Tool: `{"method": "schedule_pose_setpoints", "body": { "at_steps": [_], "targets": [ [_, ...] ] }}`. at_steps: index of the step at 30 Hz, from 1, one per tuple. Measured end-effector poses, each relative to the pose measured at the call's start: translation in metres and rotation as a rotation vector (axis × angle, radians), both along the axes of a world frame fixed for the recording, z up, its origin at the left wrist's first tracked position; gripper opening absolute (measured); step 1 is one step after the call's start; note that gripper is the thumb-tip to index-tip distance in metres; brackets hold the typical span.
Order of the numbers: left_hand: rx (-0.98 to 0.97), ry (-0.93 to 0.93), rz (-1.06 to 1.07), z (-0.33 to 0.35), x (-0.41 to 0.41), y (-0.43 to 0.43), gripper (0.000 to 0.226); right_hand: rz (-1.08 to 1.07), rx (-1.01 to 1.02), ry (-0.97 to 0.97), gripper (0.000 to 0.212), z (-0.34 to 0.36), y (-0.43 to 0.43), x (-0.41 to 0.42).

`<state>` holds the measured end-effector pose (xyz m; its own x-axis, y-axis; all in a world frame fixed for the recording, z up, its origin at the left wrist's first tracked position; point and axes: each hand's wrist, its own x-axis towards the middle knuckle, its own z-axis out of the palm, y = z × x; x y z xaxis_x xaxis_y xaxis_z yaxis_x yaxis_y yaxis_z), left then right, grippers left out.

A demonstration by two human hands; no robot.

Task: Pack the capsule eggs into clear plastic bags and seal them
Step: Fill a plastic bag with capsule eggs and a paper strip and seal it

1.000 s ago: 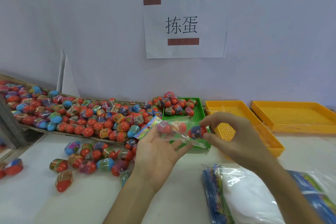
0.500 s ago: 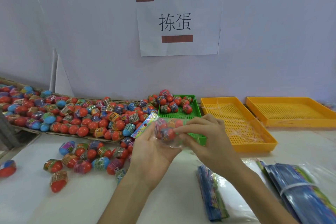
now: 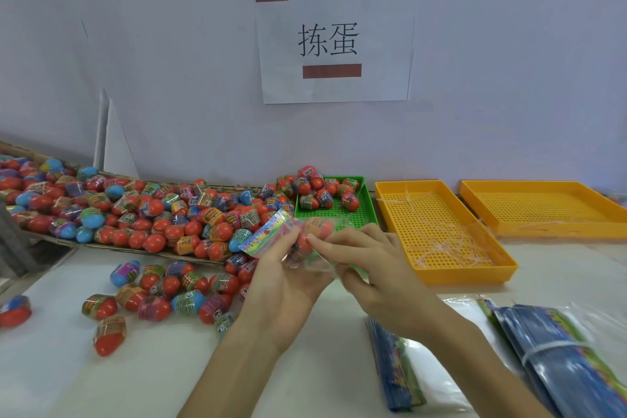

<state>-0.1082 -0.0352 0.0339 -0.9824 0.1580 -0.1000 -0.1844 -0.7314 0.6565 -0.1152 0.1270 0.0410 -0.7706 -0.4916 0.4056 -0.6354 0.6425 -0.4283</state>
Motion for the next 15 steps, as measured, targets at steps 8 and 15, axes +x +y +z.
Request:
{"method": "schedule_pose_setpoints", "body": {
  "at_steps": [8,15],
  "targets": [
    [-0.032,0.044,-0.015,-0.005,0.000,0.001,0.036,0.005,0.056,0.000,0.046,-0.002,-0.007,0.003],
    [-0.013,0.054,-0.056,-0.003,0.003,0.004,0.032,-0.042,0.141,0.026,0.050,-0.004,-0.011,0.005]
  ]
}}
